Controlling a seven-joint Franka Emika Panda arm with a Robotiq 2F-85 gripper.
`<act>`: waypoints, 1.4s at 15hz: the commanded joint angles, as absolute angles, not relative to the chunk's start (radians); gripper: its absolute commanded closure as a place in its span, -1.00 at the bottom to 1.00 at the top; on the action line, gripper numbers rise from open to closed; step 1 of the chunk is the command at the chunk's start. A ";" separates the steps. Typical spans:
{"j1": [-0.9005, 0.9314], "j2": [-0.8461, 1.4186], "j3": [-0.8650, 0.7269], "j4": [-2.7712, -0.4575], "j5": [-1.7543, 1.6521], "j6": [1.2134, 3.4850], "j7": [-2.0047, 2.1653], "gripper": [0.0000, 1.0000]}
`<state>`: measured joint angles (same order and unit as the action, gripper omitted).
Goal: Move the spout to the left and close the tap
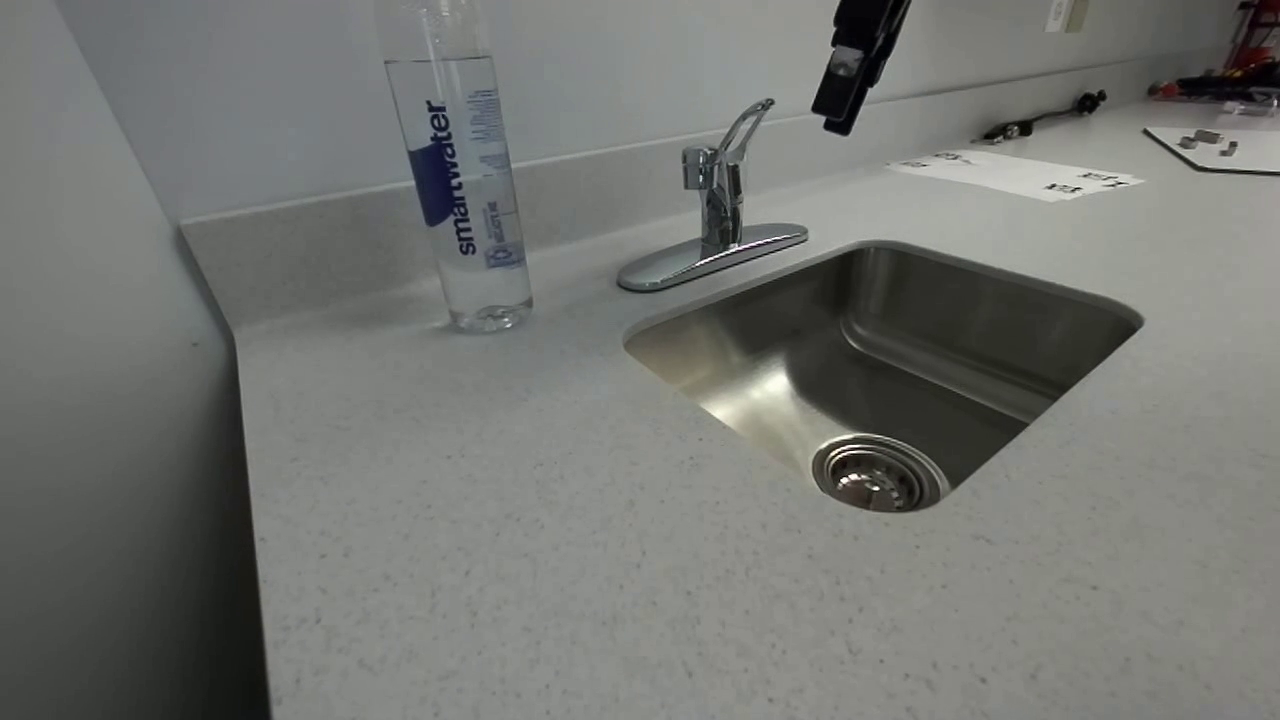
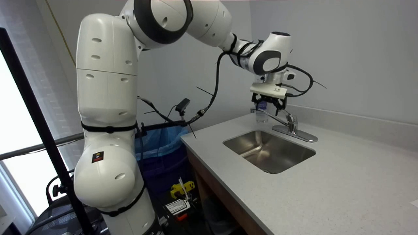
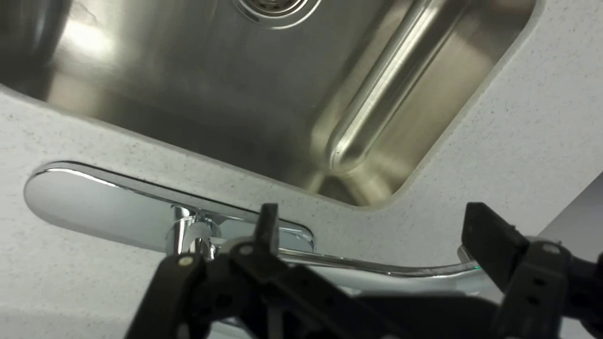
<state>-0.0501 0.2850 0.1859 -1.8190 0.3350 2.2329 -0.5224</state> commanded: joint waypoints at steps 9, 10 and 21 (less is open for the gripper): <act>-0.017 0.277 0.227 -1.823 0.373 2.457 -0.568 -1.00; -0.014 0.278 0.230 -1.823 0.368 2.474 -0.563 -1.00; -0.030 0.314 0.251 -1.852 0.351 2.595 -0.570 -1.00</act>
